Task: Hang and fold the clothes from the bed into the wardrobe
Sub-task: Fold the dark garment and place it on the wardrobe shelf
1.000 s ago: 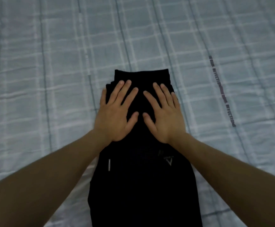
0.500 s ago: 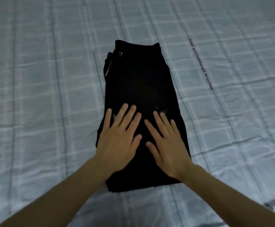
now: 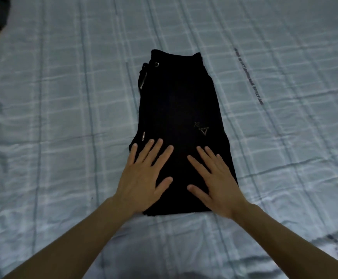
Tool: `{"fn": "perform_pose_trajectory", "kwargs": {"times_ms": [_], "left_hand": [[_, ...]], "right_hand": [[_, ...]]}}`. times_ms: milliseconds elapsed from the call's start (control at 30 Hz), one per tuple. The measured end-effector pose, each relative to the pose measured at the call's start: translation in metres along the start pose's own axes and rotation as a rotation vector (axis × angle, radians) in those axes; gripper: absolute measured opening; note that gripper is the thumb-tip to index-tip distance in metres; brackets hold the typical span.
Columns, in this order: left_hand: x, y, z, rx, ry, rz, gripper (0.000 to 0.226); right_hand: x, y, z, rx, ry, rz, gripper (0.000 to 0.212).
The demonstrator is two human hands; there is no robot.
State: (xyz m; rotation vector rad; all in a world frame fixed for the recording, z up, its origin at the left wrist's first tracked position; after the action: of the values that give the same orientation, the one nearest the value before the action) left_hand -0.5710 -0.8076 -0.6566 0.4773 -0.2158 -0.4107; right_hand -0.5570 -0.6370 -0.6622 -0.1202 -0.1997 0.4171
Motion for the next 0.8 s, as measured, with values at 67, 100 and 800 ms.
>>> {"fn": "perform_pose_trajectory", "kwargs": {"times_ms": [67,100,800], "left_hand": [[0.023,0.018,-0.007,0.094,-0.013,-0.111,0.074],[0.033,0.025,-0.013,0.122,-0.035,-0.154,0.077],[-0.018,0.06,0.133,0.023,0.511,-0.242,0.034]], "right_hand": [[0.018,-0.007,0.002,-0.06,0.011,0.062,0.076],[0.028,-0.01,0.002,-0.076,-0.001,0.1,0.078],[-0.017,0.025,0.158,-0.112,0.422,-0.109,0.024]]}}
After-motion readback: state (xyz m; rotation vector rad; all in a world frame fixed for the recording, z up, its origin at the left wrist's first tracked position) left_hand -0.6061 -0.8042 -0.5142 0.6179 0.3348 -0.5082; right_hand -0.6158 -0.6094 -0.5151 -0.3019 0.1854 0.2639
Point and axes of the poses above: each hand's wrist, its own x-axis away from the middle knuckle, its own z-axis out of the back of the hand, y = z × x, the point moved 9 cm from there along -x, towards the middle knuckle, and after that the axes turned 12 degrees about x, right-handed, at the moved point
